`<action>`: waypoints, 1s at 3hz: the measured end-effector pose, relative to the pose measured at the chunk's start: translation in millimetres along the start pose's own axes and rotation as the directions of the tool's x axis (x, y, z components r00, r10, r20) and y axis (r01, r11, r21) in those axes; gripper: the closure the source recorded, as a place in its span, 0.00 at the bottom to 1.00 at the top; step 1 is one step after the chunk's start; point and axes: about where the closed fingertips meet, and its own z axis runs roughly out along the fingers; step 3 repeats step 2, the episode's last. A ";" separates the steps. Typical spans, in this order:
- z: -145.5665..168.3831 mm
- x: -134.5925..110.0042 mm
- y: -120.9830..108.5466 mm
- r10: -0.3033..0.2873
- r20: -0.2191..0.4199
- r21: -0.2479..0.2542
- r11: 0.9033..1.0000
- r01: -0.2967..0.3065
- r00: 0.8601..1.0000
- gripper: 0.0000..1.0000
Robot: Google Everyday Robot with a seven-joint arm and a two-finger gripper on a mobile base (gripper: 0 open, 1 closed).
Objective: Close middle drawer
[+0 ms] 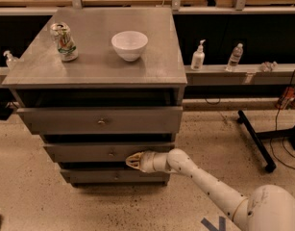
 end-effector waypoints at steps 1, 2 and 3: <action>8.8 -17.3 23.8 -0.011 0.045 -0.060 0.998 0.014 0.999 1.00; 7.1 -32.8 53.1 -0.004 0.070 -0.120 0.993 0.012 0.998 1.00; 7.1 -32.8 53.1 -0.004 0.070 -0.120 0.993 0.012 0.998 1.00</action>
Offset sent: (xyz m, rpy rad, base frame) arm -0.1140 0.0456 0.0060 0.0348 0.1090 0.2206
